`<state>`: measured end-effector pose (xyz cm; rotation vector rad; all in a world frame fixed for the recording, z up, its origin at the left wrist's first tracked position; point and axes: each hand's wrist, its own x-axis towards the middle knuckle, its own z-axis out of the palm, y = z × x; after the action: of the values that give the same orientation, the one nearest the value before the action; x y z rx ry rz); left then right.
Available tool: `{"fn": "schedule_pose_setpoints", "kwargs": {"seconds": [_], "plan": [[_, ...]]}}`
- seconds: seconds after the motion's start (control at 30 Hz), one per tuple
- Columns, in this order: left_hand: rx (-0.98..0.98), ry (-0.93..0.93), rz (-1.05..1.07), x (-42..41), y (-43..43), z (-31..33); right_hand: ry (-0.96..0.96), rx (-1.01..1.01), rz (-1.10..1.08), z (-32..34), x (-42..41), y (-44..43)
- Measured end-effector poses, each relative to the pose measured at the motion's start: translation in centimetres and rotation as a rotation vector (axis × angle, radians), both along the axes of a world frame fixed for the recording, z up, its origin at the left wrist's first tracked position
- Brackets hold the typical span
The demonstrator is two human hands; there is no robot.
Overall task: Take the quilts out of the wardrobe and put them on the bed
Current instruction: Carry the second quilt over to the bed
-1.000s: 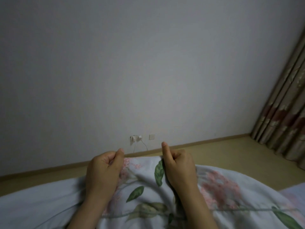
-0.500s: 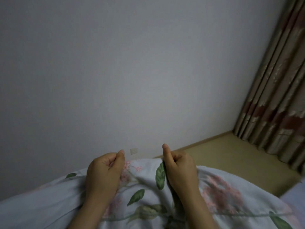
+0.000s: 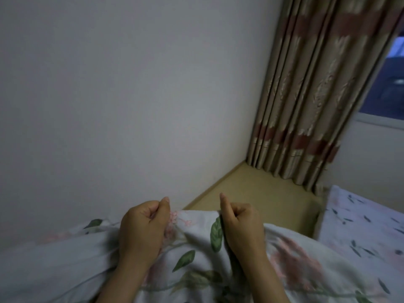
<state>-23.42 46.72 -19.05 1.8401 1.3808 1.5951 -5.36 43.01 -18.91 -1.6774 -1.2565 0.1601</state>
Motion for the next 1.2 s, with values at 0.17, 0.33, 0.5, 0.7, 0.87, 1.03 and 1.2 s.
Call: {"fn": "schedule_pose_setpoints", "kwargs": {"seconds": [0.17,0.33,0.5,0.7,0.87,1.03,1.2], "plan": [[-0.036,-0.001,-0.127,4.3,7.1,-1.4,0.018,-0.039,-0.106,-1.1,3.6,4.8],[-0.055,0.001,-0.205,10.5,14.6,-2.1,0.022,-0.004,-0.165,-1.1,9.0,10.4],[-0.031,0.002,-0.293,18.4,22.0,-0.4,0.039,0.035,-0.215,0.0,16.5,16.8],[0.02,-0.012,-0.378,27.2,29.0,0.8,0.015,0.086,-0.291,1.2,24.6,22.6],[-0.012,-0.013,-0.451,34.0,34.8,0.3,0.016,0.07,-0.361,0.5,30.7,27.4],[-0.036,-0.019,-0.538,41.7,41.9,-0.9,-0.023,0.059,-0.48,0.1,37.3,33.1],[-0.036,-0.023,-0.626,49.5,49.6,-0.1,-0.061,0.049,-0.556,1.0,44.1,39.6]]}}
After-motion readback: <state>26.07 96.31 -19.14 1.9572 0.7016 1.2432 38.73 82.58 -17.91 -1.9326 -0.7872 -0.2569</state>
